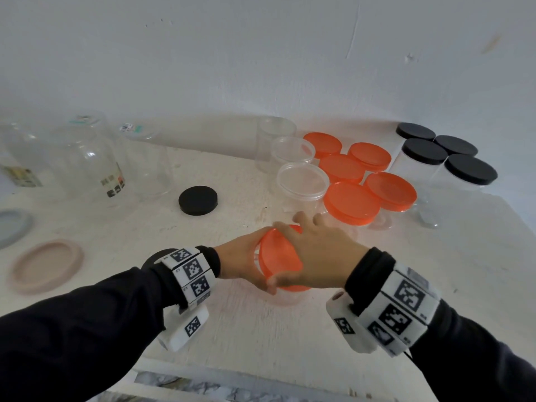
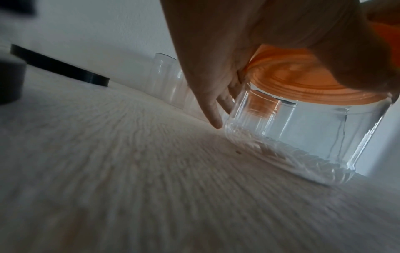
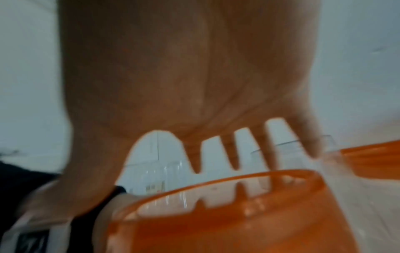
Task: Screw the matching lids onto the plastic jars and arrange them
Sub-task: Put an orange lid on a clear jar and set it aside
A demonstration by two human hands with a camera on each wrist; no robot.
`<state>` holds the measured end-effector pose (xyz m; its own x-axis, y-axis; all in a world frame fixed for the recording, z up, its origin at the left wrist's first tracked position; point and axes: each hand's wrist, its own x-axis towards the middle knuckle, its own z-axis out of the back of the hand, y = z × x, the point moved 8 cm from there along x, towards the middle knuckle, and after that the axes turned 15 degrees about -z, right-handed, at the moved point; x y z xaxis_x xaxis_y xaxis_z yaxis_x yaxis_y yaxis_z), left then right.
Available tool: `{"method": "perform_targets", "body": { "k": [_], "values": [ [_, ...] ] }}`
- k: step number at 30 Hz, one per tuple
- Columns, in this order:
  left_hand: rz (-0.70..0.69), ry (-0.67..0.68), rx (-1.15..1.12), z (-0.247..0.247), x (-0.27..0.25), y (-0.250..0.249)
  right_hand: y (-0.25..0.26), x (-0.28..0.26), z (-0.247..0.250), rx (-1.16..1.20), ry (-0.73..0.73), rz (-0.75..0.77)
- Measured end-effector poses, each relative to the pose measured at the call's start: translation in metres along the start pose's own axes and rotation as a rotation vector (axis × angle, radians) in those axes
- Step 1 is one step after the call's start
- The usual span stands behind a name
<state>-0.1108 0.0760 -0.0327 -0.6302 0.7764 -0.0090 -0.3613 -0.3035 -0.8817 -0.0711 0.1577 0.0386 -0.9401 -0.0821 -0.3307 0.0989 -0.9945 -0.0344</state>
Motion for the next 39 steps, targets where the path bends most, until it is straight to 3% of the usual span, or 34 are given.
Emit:
{"method": "perform_targets", "body": {
  "k": [4,6,10,16,19,22,24,28,30,33,35,39],
  "values": [
    [-0.027,0.020,-0.014,-0.002,0.001,-0.004,0.009,-0.005,-0.001,0.041,0.130,0.218],
    [-0.031,0.003,-0.018,-0.001,0.001,-0.003,0.008,-0.002,0.002,0.042,0.041,0.169],
    [-0.010,-0.001,0.009,0.000,0.000,-0.002,0.002,-0.001,0.005,-0.025,-0.104,-0.077],
    [-0.052,0.014,-0.027,-0.002,0.000,-0.009,0.010,-0.004,-0.001,0.076,0.127,0.244],
    [-0.034,-0.007,-0.033,-0.002,-0.001,-0.006,0.009,-0.002,0.002,0.044,0.010,0.172],
    [-0.025,-0.017,-0.025,-0.001,-0.001,-0.004,0.006,-0.001,0.006,-0.036,-0.144,-0.012],
    [-0.023,-0.002,-0.007,-0.002,0.000,-0.004,0.005,0.000,0.004,-0.029,-0.120,-0.002],
    [-0.020,0.004,-0.009,-0.003,0.000,-0.004,0.006,-0.003,-0.002,0.056,0.105,0.191],
    [-0.028,0.000,-0.007,-0.003,0.000,-0.004,0.005,-0.001,0.000,0.039,0.041,0.168],
    [-0.018,-0.010,-0.010,-0.002,0.000,-0.003,0.001,0.000,0.005,-0.011,-0.133,-0.012],
    [-0.019,-0.005,-0.003,-0.002,0.000,-0.003,0.001,0.000,0.003,-0.034,-0.164,-0.044],
    [-0.023,0.000,-0.031,-0.002,0.000,-0.003,0.005,-0.003,-0.006,0.055,0.050,0.154]
  ]
}}
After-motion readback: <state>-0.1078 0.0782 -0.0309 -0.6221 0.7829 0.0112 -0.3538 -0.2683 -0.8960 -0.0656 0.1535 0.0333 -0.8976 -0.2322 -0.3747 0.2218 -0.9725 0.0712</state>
